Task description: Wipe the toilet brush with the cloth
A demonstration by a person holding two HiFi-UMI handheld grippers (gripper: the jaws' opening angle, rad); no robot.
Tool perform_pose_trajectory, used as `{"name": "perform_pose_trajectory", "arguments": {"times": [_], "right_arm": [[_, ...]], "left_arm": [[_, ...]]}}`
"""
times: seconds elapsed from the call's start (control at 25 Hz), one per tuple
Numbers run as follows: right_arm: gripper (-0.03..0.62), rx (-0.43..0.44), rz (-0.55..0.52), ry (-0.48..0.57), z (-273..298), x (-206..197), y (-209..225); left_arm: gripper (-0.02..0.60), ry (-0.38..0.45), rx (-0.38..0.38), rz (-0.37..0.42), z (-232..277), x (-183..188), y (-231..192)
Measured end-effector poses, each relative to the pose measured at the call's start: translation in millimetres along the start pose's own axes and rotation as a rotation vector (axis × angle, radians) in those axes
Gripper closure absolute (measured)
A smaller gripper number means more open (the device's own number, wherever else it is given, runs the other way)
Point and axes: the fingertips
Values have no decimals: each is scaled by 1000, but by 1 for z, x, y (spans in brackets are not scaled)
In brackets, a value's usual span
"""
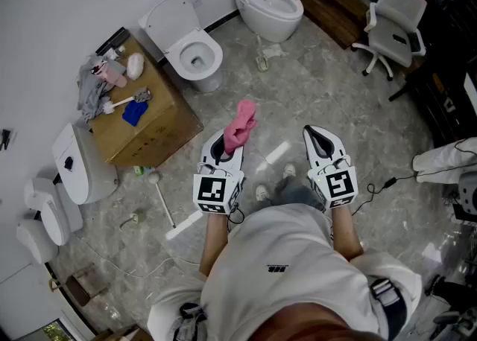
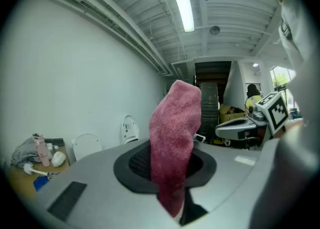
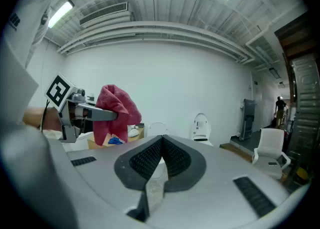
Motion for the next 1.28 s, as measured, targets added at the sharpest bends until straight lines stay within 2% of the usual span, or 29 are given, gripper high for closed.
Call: {"name": "perform_pose_trajectory", "arguments": {"times": [0.12, 0.24, 0.64, 1.04, 1.28], "right_arm": [[599, -8, 32, 40, 0, 4, -4], [599, -18, 21, 40, 7, 4, -5], [599, -37, 38, 10, 65, -8, 23], [599, -11, 64, -38, 152, -14, 87], [599, 12, 90, -48, 195, -25, 135]], "left_arm": [[495, 11, 4, 2, -5, 0, -3], [495, 12, 8, -4, -1, -3, -12], [495, -5, -6, -26, 55, -11, -49], [495, -43, 11, -55, 148, -9, -96], [495, -64, 23, -67, 211, -11, -107]]}}
Point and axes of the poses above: the fingertips, and each gripper's own axes: z forward along the fingers, y to its right, x out of its top, and after that the axes turned 4 degrees about y, right-handed
